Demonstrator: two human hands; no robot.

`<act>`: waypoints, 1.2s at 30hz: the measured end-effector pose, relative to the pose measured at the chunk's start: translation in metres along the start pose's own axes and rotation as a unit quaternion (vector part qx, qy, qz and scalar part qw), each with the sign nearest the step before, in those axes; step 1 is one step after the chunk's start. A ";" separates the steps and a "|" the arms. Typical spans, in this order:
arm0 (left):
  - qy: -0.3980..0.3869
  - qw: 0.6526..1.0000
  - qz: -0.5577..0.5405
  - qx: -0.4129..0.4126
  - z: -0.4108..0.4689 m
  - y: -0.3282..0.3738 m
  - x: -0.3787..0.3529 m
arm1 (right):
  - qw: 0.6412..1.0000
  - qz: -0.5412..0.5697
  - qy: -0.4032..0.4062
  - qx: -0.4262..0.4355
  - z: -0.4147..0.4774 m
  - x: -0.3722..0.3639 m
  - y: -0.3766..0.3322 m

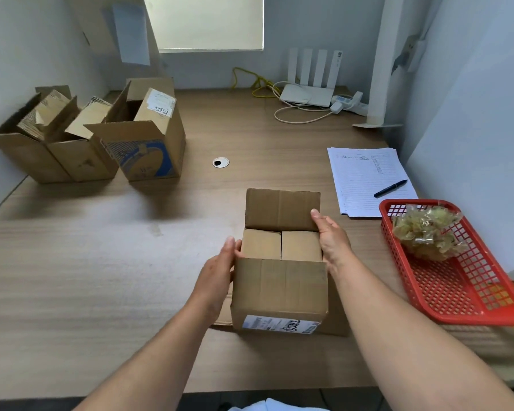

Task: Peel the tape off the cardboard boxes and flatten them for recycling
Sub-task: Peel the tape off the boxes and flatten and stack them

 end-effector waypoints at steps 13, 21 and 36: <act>-0.190 0.914 0.357 -0.037 -0.015 -0.021 0.015 | 0.995 -0.031 0.088 0.043 0.016 -0.017 0.002; -0.055 0.945 0.319 -0.039 -0.008 -0.025 0.008 | 0.961 -0.258 0.012 0.095 -0.011 -0.021 -0.004; -0.005 0.947 0.318 -0.035 0.006 -0.017 -0.009 | 0.786 -0.603 -0.036 0.134 -0.072 -0.029 -0.004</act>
Point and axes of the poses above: each hand's wrist, its own z-axis towards the middle knuckle, its own x-axis out of the back of the hand, y = z × x, the point moved 3 cm from there along z, towards the middle knuckle, and after that the axes turned 10 degrees about z, right-handed, at the moved point
